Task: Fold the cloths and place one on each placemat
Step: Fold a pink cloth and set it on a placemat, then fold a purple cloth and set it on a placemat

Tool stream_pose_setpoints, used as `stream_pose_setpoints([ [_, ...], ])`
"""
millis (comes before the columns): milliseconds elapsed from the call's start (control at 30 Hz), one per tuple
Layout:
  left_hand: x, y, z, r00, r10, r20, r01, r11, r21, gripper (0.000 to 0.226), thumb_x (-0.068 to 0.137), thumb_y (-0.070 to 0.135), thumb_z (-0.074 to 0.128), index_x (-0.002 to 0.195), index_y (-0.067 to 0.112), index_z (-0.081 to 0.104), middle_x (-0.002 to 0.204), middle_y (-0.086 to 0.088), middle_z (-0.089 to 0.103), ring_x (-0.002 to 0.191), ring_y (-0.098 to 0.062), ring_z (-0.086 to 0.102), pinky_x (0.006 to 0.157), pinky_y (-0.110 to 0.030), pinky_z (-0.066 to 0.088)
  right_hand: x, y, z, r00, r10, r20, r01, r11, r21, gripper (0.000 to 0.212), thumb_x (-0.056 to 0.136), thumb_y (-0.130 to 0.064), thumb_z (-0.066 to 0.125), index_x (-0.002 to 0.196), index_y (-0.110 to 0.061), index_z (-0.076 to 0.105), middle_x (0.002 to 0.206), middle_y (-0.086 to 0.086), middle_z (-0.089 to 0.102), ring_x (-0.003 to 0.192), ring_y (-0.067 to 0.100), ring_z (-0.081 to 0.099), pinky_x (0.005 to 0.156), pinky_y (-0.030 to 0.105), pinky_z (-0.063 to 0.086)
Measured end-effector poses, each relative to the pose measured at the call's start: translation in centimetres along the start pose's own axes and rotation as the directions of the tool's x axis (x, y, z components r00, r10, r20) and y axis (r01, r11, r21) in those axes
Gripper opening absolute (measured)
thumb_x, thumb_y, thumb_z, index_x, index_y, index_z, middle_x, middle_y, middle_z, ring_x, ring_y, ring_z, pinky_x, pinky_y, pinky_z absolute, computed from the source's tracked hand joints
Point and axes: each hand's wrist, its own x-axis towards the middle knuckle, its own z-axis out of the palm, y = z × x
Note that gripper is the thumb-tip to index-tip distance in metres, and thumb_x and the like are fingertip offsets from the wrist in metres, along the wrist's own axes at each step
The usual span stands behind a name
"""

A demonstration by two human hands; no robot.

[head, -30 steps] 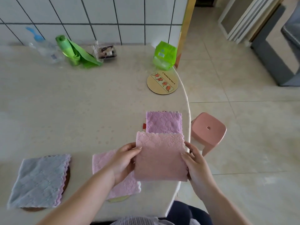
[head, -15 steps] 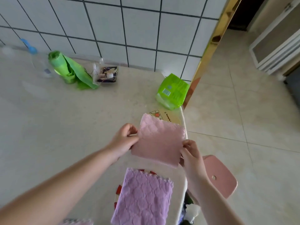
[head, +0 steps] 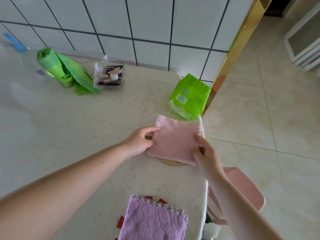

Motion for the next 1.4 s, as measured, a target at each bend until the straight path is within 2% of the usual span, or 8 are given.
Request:
stream_pose_setpoints([
  [133, -0.2, 0.0, 0.1, 1.000, 0.028, 0.006, -0.028, 0.998, 0.059, 0.053, 0.086, -0.003, 0.056, 0.133, 0.020, 0.049, 0.117, -0.001, 0.061, 0.100, -0.009, 0.059, 0.074, -0.005, 0.045, -0.6, -0.4, -0.2, 0.998, -0.054, 0.017, 0.055, 0.997, -0.061, 0.057, 0.088, -0.006, 0.052, 0.141, -0.022, 0.038, 0.131, -0.003, 0.046, 0.114, 0.011, 0.045, 0.088, 0.019, 0.034],
  [233, -1.4, -0.4, 0.3, 0.994, 0.073, -0.077, -0.067, 0.994, 0.081, 0.052, 0.084, -0.002, 0.060, 0.132, 0.014, 0.049, 0.125, -0.001, 0.056, 0.108, -0.013, 0.057, 0.086, -0.017, 0.045, -2.5, -0.5, -0.6, 0.994, -0.106, -0.022, 0.105, 0.993, -0.054, 0.059, 0.087, -0.004, 0.057, 0.141, -0.019, 0.038, 0.139, -0.004, 0.037, 0.121, 0.006, 0.039, 0.083, -0.001, 0.032],
  [367, -5.8, -3.1, 0.4, 0.974, 0.027, -0.223, -0.021, 0.999, 0.029, 0.038, 0.084, -0.004, 0.061, 0.120, 0.007, 0.056, 0.110, -0.004, 0.059, 0.090, -0.009, 0.057, 0.078, -0.014, 0.043, -7.8, 1.6, -1.0, 0.994, -0.024, -0.111, 0.025, 1.000, 0.007, 0.047, 0.089, -0.013, 0.058, 0.132, -0.029, 0.047, 0.126, -0.008, 0.052, 0.110, -0.002, 0.052, 0.090, 0.029, 0.049],
  [500, -12.5, -7.2, 0.7, 0.973, -0.027, -0.231, 0.018, 0.999, -0.040, 0.029, 0.085, -0.008, 0.056, 0.093, 0.020, 0.060, 0.089, 0.005, 0.061, 0.067, 0.010, 0.056, 0.067, -0.007, 0.044, -14.6, 4.0, -0.2, 0.998, 0.009, -0.057, -0.007, 1.000, 0.027, 0.039, 0.088, -0.006, 0.057, 0.120, -0.029, 0.055, 0.102, -0.012, 0.065, 0.091, 0.002, 0.062, 0.083, 0.023, 0.051],
  [667, -17.8, -10.5, 1.8, 0.977, -0.159, -0.142, 0.154, 0.987, -0.045, 0.031, 0.085, -0.004, 0.059, 0.087, 0.026, 0.062, 0.089, 0.003, 0.067, 0.080, -0.014, 0.063, 0.083, -0.038, 0.052, -20.0, 5.4, 2.0, 0.999, 0.041, -0.010, -0.041, 0.999, 0.003, 0.044, 0.085, -0.003, 0.062, 0.123, -0.022, 0.054, 0.100, -0.006, 0.064, 0.087, -0.001, 0.061, 0.070, 0.007, 0.046],
  [767, -18.1, -10.7, 1.9, 0.978, -0.138, -0.159, 0.148, 0.988, 0.052, 0.028, 0.084, 0.003, 0.063, 0.082, 0.031, 0.061, 0.084, 0.008, 0.067, 0.072, -0.002, 0.063, 0.079, -0.030, 0.052, -20.4, 5.5, 2.7, 1.000, 0.027, -0.010, -0.028, 0.992, -0.121, 0.051, 0.083, -0.011, 0.066, 0.128, -0.027, 0.049, 0.106, -0.007, 0.062, 0.086, -0.005, 0.060, 0.072, 0.014, 0.047],
  [1000, -17.0, -10.1, 2.5, 0.972, -0.139, -0.191, 0.189, 0.944, 0.272, 0.019, 0.080, 0.028, 0.069, 0.065, 0.029, 0.058, 0.063, 0.010, 0.063, 0.061, -0.011, 0.058, 0.063, -0.027, 0.044, -19.1, 4.5, 2.9, 0.997, -0.075, -0.020, 0.063, 0.935, -0.348, 0.052, 0.084, -0.016, 0.063, 0.132, -0.027, 0.048, 0.098, -0.010, 0.056, 0.088, 0.014, 0.057, 0.074, 0.024, 0.041],
  [1400, -17.6, -9.9, 2.6, 0.958, -0.188, -0.217, 0.222, 0.964, 0.146, 0.012, 0.087, 0.022, 0.063, 0.077, 0.022, 0.056, 0.068, 0.007, 0.058, 0.046, 0.004, 0.053, 0.048, -0.013, 0.038, -18.5, 4.0, 3.7, 0.992, -0.061, -0.110, 0.044, 0.988, -0.149, 0.035, 0.086, -0.015, 0.063, 0.120, -0.024, 0.059, 0.093, -0.008, 0.065, 0.088, 0.013, 0.061, 0.080, 0.025, 0.046],
])
